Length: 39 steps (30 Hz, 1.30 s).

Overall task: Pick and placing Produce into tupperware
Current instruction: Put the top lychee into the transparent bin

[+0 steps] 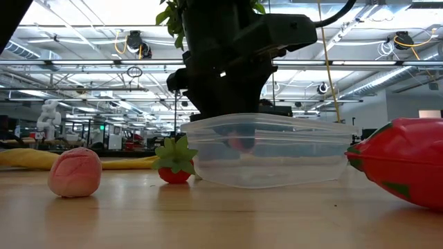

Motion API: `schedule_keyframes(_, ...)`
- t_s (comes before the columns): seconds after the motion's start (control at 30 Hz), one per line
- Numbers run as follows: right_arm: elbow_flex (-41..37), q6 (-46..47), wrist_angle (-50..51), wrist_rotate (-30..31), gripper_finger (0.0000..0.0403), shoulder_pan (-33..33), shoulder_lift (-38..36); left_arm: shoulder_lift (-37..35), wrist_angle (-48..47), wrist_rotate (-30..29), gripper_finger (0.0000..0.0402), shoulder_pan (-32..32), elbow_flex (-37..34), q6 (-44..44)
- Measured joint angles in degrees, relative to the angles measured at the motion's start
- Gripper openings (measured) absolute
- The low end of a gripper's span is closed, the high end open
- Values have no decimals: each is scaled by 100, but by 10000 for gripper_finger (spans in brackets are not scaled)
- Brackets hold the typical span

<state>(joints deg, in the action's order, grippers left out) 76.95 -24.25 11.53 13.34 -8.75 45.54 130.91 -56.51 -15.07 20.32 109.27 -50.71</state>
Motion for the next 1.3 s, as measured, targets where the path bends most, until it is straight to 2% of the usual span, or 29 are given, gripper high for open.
schedule_keyframes(0.57,0,0,4,0,228,2,2,-4,-13,-107,129,-20,-85,-96)
schedule_keyframes(0.8,0,0,2,0,228,0,2,-4,-12,112,129,-48,-225,-239)
schedule_keyframes(1.3,0,0,0,-1,228,0,19,-4,81,111,129,-55,-229,-197)
